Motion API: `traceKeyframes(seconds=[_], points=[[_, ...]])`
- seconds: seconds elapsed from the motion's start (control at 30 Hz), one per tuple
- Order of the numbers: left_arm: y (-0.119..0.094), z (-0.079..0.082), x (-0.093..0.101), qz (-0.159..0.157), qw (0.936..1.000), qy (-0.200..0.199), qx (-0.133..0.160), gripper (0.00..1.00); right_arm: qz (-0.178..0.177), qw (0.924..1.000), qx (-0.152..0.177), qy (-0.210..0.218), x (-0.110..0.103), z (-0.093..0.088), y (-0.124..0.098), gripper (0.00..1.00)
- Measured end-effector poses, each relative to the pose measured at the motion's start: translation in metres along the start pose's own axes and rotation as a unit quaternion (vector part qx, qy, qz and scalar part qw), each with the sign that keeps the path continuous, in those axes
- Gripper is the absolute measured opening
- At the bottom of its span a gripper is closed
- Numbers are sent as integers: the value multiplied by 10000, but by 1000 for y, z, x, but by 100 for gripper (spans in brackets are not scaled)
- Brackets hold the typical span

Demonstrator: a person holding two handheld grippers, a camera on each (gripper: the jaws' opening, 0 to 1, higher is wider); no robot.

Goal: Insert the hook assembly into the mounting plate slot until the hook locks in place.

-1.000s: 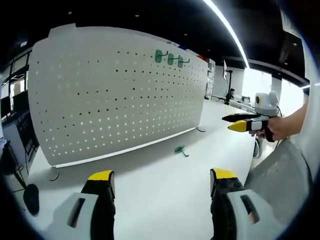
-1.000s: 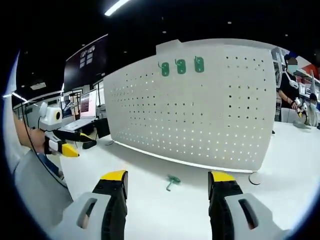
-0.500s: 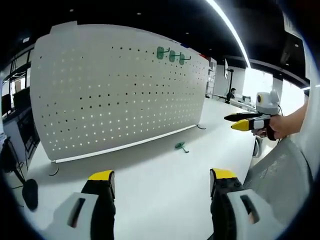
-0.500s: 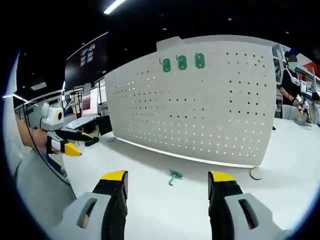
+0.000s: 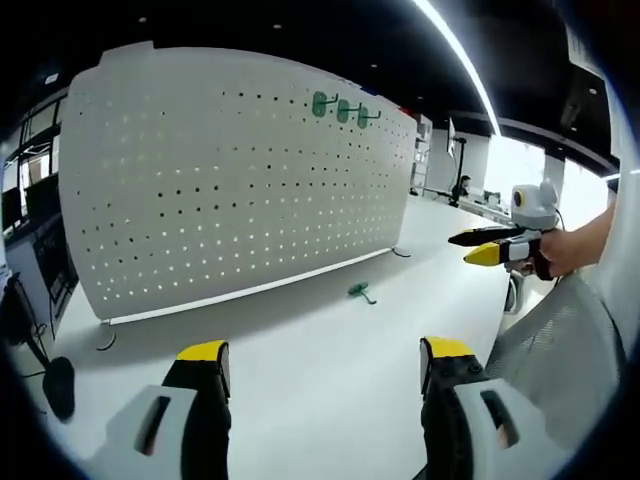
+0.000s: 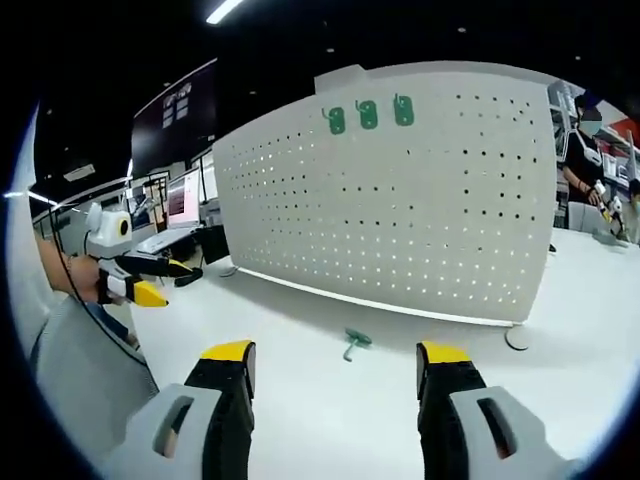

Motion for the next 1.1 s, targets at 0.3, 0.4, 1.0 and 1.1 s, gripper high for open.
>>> traceKeyframes(seconds=[0.3,0.4,1.0,1.1], points=[[5,10,3,-65,10000,69,22,80,31,9999,-97,3,-1,-3,2,63],[7,16,4,-87,9999,134,52,80,41,9999,-144,-13,-2,-5,3,63],[35,51,19,-408,9979,483,157,80,39,9998,-185,6,-1,-7,4,63],[39,54,21,-471,9970,597,127,80,39,9998,-188,17,-1,-7,4,63]])
Point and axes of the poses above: the point that each gripper's makers call its tool centre point, and the gripper's own axes: y roughly forward along the fingers, x roughly to its right, z roughly out of its top, the point moved 2 cm from there along -y, roughly backward along the fingers, and after that the axes turned 11 degrees about -x, right-handed, at the moved point
